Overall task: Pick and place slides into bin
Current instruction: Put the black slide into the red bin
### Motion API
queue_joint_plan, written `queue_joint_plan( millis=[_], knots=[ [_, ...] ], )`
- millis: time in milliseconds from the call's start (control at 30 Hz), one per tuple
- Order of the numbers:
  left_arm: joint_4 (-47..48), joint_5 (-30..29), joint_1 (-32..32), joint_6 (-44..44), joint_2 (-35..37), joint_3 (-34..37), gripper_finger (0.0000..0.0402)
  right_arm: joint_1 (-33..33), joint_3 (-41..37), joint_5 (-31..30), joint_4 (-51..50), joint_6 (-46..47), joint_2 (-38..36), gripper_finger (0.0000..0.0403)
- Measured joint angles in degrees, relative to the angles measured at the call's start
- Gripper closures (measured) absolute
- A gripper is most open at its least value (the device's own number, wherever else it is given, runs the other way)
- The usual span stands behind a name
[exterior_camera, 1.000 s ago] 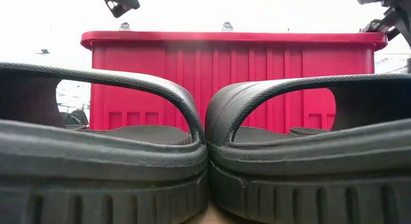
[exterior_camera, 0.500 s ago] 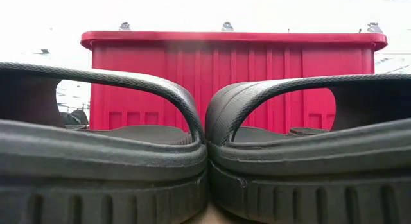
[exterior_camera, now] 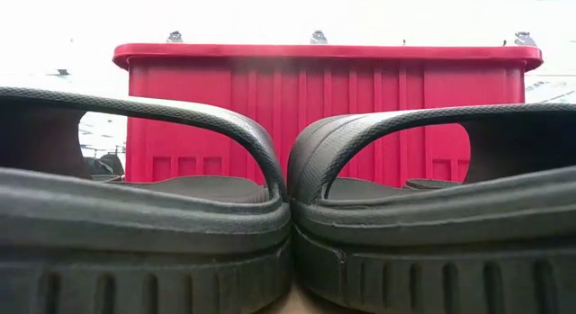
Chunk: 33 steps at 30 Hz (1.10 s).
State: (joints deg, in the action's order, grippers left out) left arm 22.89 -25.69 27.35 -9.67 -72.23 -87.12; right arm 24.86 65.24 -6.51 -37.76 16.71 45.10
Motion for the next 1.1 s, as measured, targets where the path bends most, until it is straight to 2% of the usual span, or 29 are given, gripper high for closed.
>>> queue_joint_plan(
  millis=[133, 233, 333, 433, 633, 767, 967, 1100],
  knots=[
    [-0.96, 0.06, -0.46, -2.98, -2.01, -0.32, 0.0401, -0.02, 1.49, -9.65, -0.45, -3.10, -2.06, 0.0403],
    [-1.79, 2.72, -0.73, -5.36, -4.77, -0.32, 0.0401, -0.04, 1.57, -13.31, -1.01, -5.12, -3.45, 0.0403],
    [-4.95, 8.55, -1.67, -7.62, -8.22, -0.31, 0.0401, -0.07, 1.57, -14.35, -1.65, -3.62, -4.70, 0.0403],
    [-7.26, 10.75, -2.66, -9.90, -10.74, -0.28, 0.0400, -0.05, 1.57, -16.14, -2.49, -0.96, -5.36, 0.0403],
    [-8.18, 19.59, -5.09, -12.30, -12.85, -0.28, 0.0388, -0.09, 1.57, -16.32, -2.49, 3.78, -5.16, 0.0403],
    [-12.25, 25.71, -6.43, -13.74, -14.48, -0.28, 0.0386, -0.18, 1.57, -19.29, -2.48, 4.85, -4.92, 0.0403],
    [-24.77, 29.24, -6.60, -16.93, -20.86, -0.32, 0.0400, -0.90, 1.57, -18.13, -3.45, 4.81, -4.96, 0.0395],
    [-25.47, 29.21, -6.62, -21.88, -25.41, -0.32, 0.0395, -0.90, 1.57, -9.71, -5.98, 4.67, -4.96, 0.0377]
  ],
)
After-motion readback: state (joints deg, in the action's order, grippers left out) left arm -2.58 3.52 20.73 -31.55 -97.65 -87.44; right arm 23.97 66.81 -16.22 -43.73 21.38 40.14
